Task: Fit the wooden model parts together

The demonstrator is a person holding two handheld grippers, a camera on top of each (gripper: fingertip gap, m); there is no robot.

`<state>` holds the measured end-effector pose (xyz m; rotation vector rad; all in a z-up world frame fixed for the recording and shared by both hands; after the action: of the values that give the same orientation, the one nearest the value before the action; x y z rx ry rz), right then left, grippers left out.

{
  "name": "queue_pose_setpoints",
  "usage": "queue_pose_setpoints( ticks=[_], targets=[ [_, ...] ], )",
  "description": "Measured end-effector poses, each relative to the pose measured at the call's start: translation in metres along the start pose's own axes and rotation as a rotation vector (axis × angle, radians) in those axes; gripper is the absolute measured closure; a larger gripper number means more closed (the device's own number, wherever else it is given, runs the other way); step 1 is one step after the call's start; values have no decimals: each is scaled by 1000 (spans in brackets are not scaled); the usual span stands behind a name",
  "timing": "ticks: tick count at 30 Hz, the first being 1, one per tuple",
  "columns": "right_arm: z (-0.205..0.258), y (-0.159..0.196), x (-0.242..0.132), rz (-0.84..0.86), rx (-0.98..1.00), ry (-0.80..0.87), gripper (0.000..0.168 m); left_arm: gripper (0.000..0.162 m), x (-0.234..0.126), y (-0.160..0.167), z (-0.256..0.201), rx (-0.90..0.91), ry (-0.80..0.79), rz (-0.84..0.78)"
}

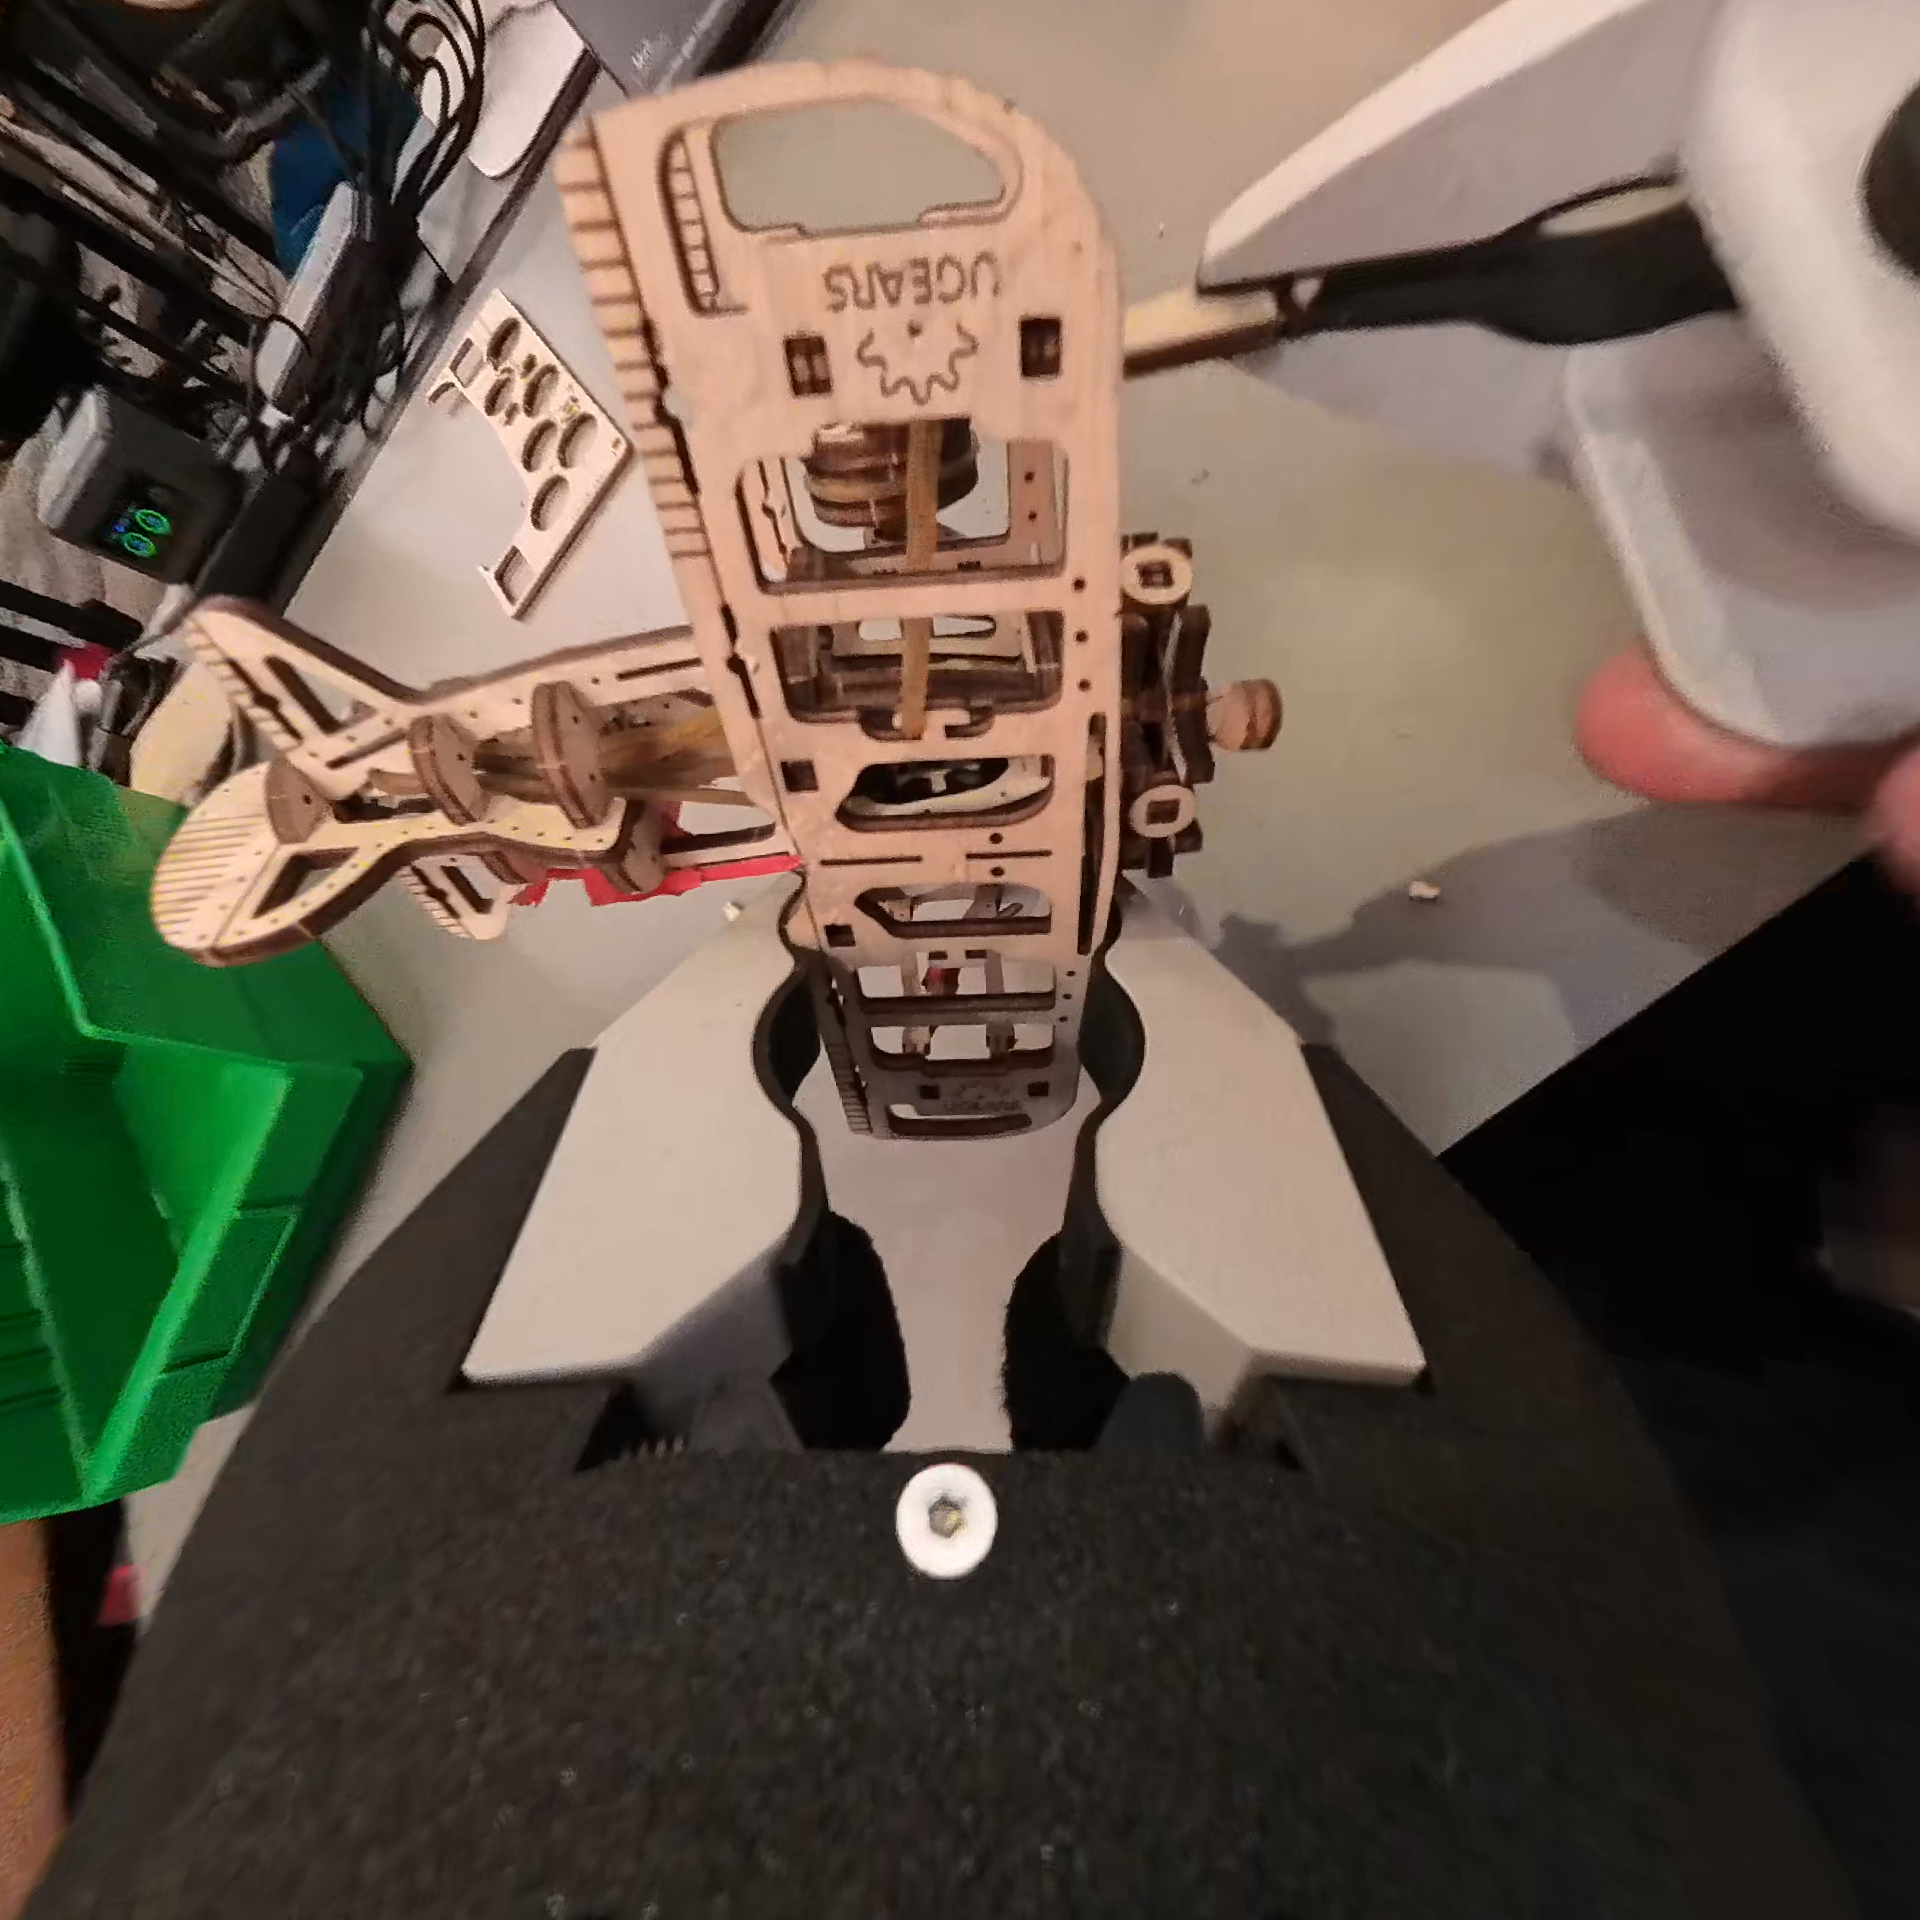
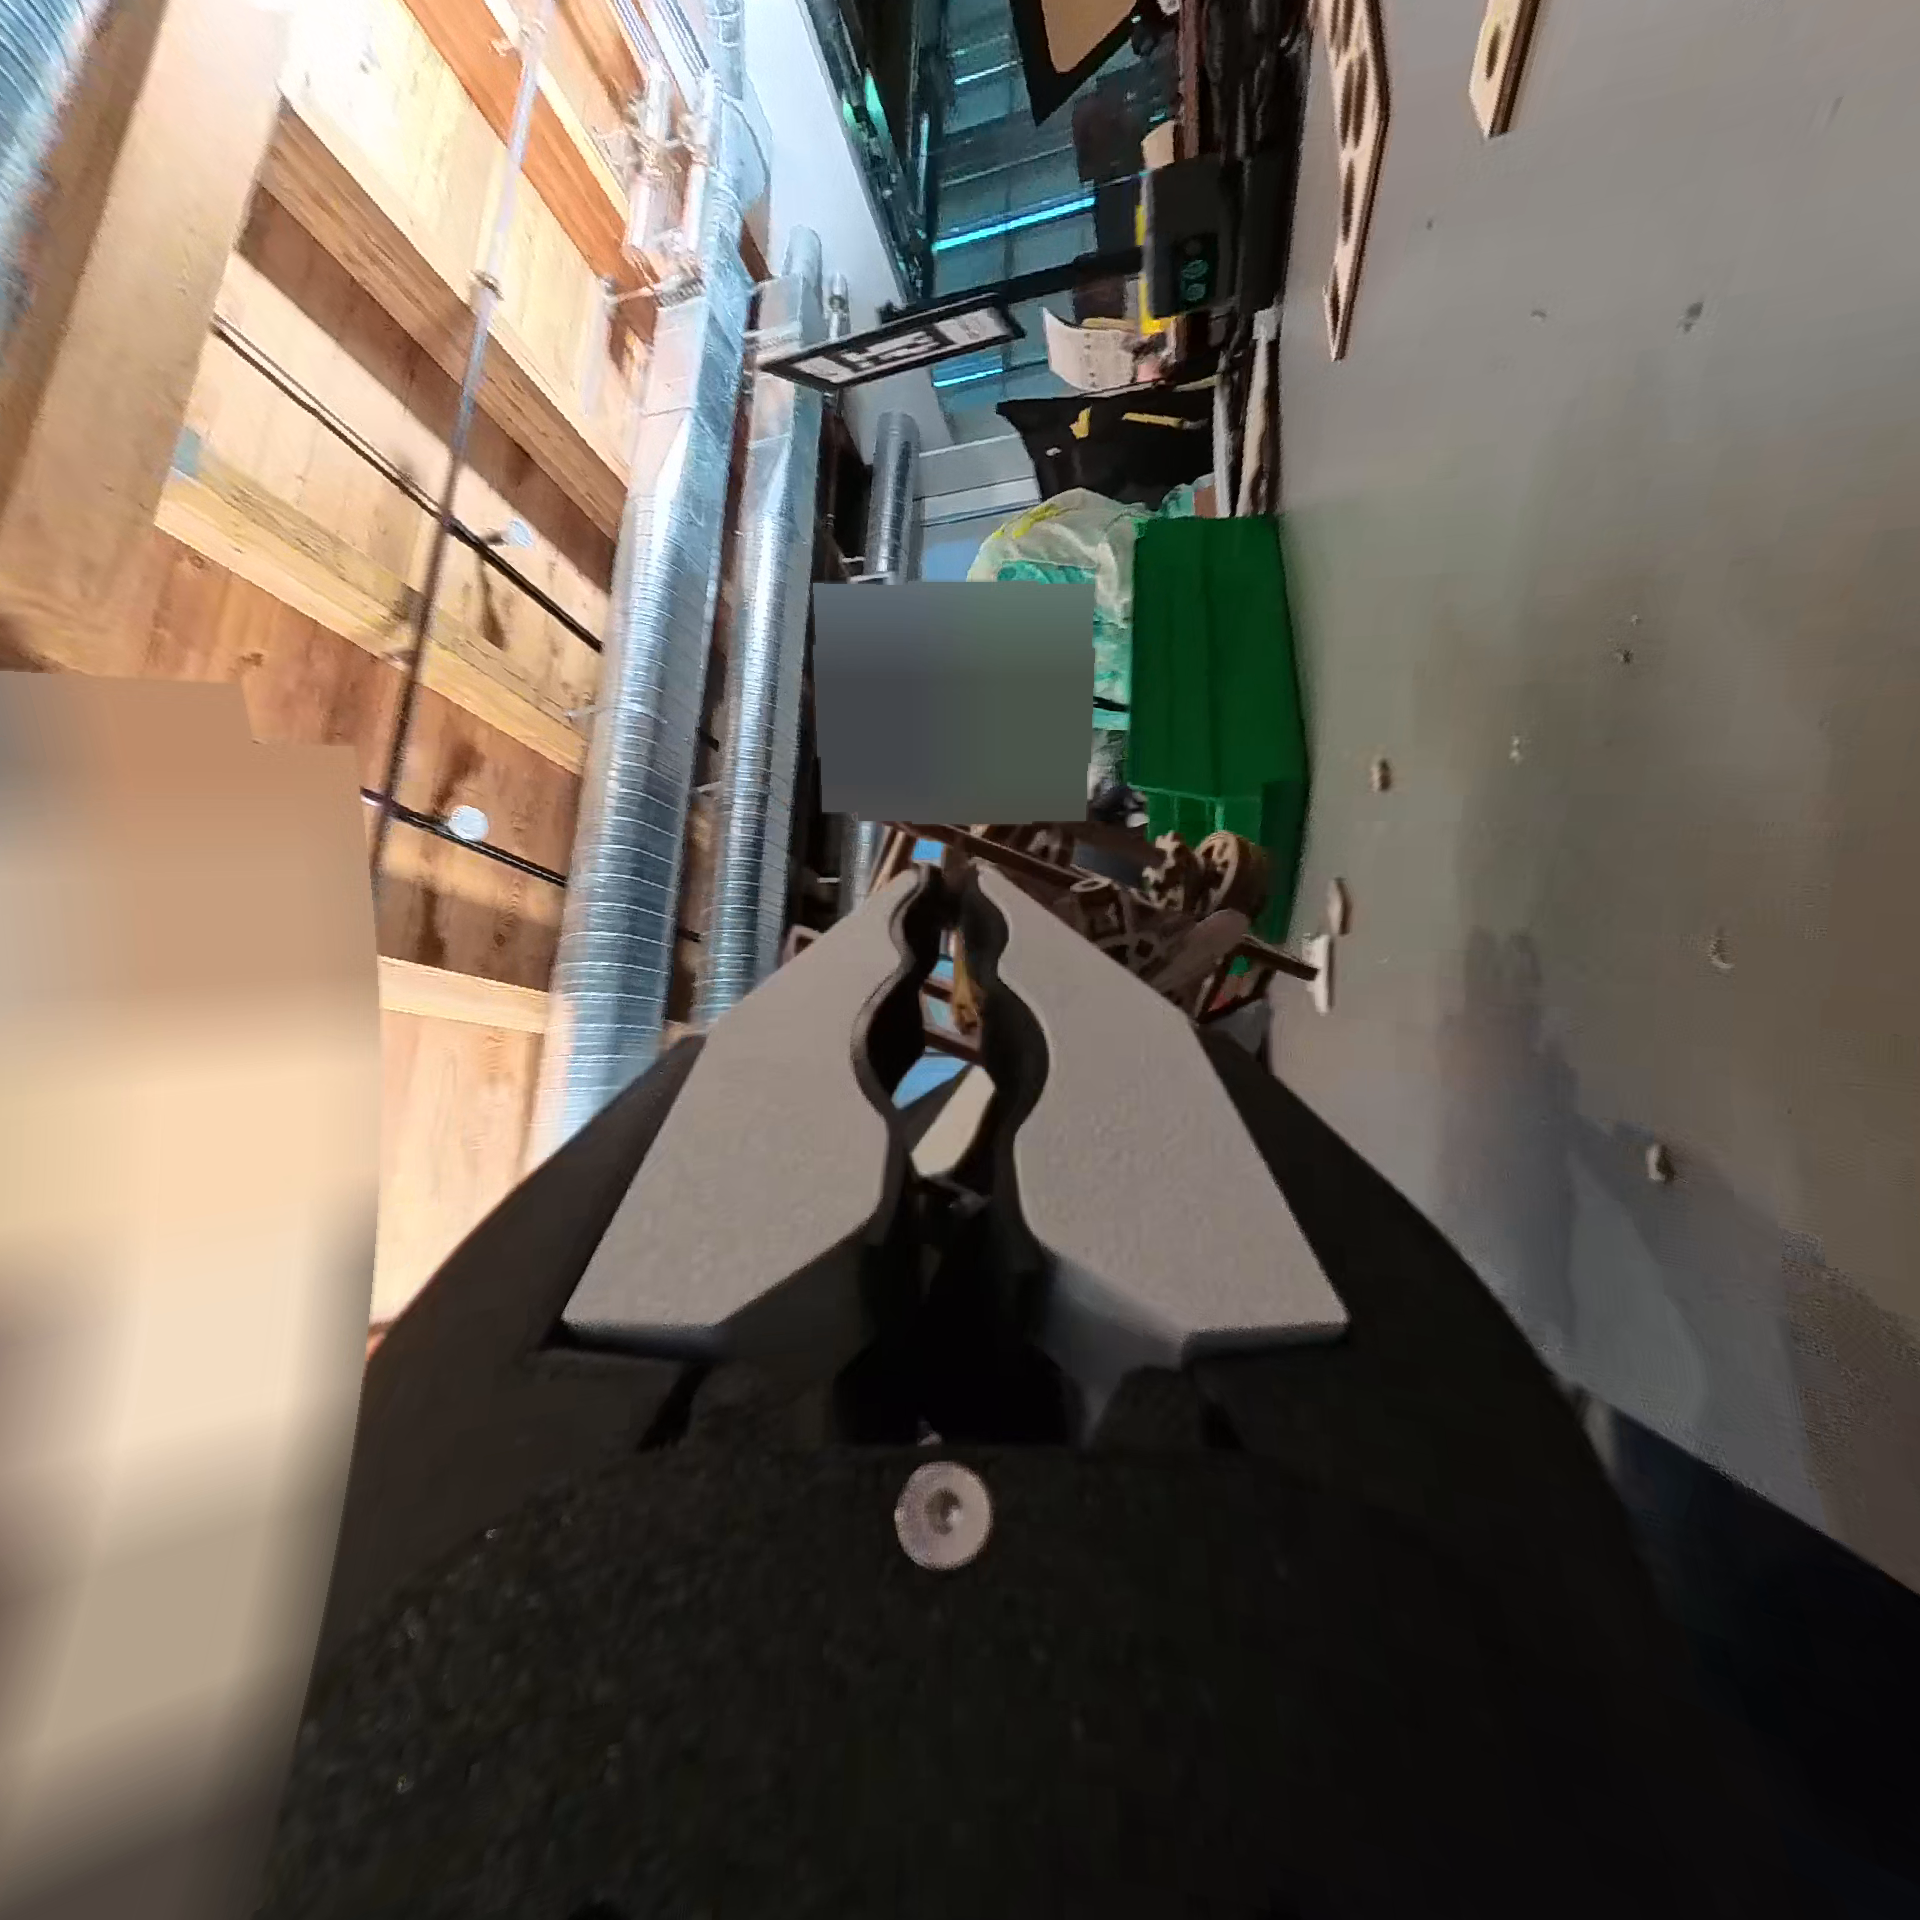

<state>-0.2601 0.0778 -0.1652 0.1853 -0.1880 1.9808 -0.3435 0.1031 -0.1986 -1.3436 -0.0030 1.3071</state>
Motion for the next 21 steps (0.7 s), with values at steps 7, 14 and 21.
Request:
queue_pose_setpoints(
  ticks=[7, 14, 21],
  targets=[
    [16, -13, 25, 66, -484, 107, 167, 116, 10, -14, 1, -272, 92, -67],
    [21, -23, 47, 147, -867, 160, 167, 116, 28, -26, 1, -432, 90, -125],
    [7, -36, 46, 223, -764, 154, 166, 116, 37, -40, -18, -570, 121, -137]
  ],
)
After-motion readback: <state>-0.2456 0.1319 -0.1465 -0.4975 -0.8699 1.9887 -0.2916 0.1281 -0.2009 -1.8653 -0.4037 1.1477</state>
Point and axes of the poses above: each gripper's, where its closed fingertips meet, x out along the fingers, y out of its underside, z = x × y across the jaws, the point moved 2 cm from there along -x, back along the fingers, and after that the axes turned 13 degrees about -x, right-handed, at the moved point
